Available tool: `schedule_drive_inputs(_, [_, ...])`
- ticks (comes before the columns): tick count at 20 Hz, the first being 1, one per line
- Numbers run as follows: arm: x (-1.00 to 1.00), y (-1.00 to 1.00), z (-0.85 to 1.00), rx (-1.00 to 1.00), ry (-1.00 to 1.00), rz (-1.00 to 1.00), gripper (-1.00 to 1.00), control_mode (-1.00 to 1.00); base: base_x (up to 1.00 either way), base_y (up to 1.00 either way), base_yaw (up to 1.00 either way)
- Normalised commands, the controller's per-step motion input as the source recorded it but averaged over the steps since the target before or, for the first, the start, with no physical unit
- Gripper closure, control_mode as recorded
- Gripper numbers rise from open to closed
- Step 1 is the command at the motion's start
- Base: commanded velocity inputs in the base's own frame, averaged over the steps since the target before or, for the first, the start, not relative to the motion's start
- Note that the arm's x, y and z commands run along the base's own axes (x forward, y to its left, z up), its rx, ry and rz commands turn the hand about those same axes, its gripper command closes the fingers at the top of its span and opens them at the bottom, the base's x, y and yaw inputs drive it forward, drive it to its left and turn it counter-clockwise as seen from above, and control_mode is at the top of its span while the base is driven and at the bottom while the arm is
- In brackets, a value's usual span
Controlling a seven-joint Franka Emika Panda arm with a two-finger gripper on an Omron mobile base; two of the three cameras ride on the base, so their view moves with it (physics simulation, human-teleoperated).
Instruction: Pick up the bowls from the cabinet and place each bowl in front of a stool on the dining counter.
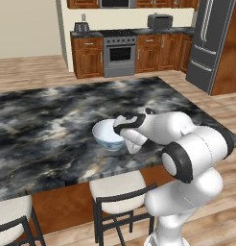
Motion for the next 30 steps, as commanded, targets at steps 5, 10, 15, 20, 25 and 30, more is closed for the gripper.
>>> schedule_drive_inputs(5, [0.00,0.00,0.85,-0.06,-0.03,0.00,-1.00,-1.00,0.00,0.00,0.00])
schedule_drive_inputs(10, [-0.31,0.00,0.94,-0.07,0.00,0.00,-1.00,-1.00,0.00,0.00,0.00])
schedule_drive_inputs(15, [-0.71,-0.11,0.70,-0.10,0.00,0.00,-1.00,-1.00,0.00,0.00,0.00])
schedule_drive_inputs(20, [-0.87,-0.31,0.69,-0.09,0.00,0.05,-1.00,-1.00,0.00,0.00,0.00])
schedule_drive_inputs(25, [-0.94,-0.53,0.55,-0.05,-0.01,0.12,-1.00,-1.00,0.00,0.00,0.00])
schedule_drive_inputs(30, [-1.00,-0.68,0.25,-0.01,-0.07,0.22,-1.00,-1.00,0.00,0.00,0.00])
